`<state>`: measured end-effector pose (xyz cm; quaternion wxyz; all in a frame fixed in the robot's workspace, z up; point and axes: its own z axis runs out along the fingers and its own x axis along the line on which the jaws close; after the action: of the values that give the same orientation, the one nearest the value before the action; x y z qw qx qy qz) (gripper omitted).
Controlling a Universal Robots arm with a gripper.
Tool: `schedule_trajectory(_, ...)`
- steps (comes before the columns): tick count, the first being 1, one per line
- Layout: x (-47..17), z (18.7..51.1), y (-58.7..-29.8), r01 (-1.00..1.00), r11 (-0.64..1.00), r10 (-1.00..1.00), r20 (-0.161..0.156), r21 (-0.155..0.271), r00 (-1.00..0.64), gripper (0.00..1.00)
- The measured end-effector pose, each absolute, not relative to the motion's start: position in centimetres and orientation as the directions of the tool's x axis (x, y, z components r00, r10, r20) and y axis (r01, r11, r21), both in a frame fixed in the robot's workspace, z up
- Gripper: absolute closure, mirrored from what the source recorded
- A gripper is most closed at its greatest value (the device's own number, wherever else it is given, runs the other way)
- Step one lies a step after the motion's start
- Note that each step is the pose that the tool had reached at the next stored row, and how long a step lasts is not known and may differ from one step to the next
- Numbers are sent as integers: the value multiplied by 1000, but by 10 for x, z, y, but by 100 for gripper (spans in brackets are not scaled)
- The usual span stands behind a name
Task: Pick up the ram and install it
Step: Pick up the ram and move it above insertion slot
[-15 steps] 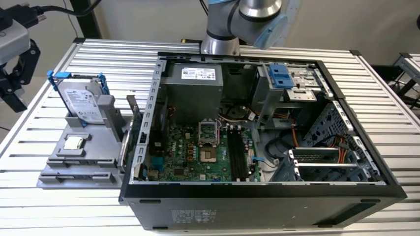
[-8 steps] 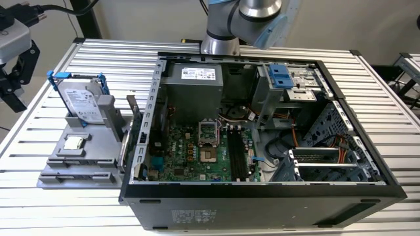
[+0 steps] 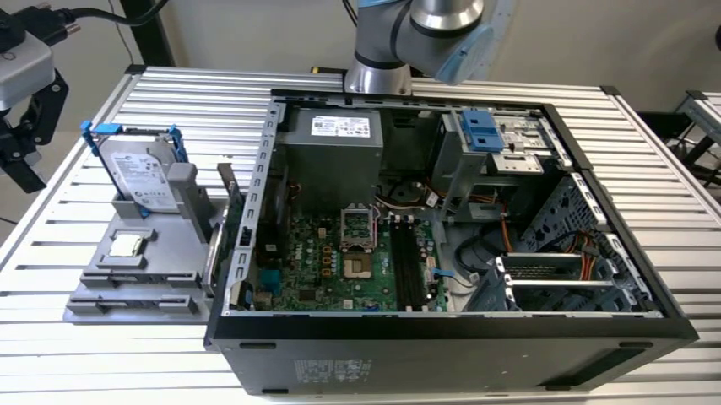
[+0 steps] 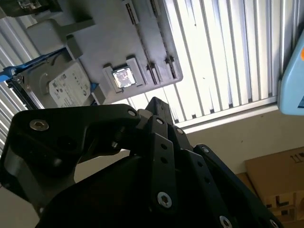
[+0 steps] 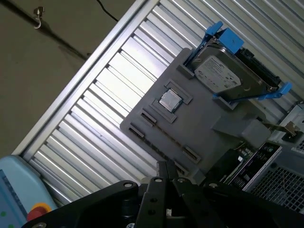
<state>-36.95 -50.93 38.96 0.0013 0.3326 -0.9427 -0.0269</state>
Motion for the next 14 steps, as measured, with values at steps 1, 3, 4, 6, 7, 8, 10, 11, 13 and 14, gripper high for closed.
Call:
schedule_trajectory(1,-370,390,-509,-627,777,-627,-15,52,-779,100)
schedule_trajectory(3,-370,390,-509,-627,777,-627,-15,52,-779,100)
schedule_trajectory(4,-370,390,-509,-628,777,-628,-15,52,-778,100)
schedule_trajectory(6,-370,390,-509,-631,774,-631,-15,51,-776,100)
schedule_trajectory(7,-369,390,-509,-635,771,-635,-14,51,-772,100)
schedule_trajectory(8,-369,390,-509,-641,766,-641,-14,50,-767,100)
schedule_trajectory(10,-370,390,-509,-659,750,-659,-14,50,-752,100)
schedule_trajectory(11,-370,390,-509,-671,740,-671,-14,50,-741,100)
schedule_trajectory(13,-370,390,-509,-694,718,-695,-14,49,-719,100)
schedule_trajectory(14,-370,390,-509,-708,705,-708,-13,49,-706,100)
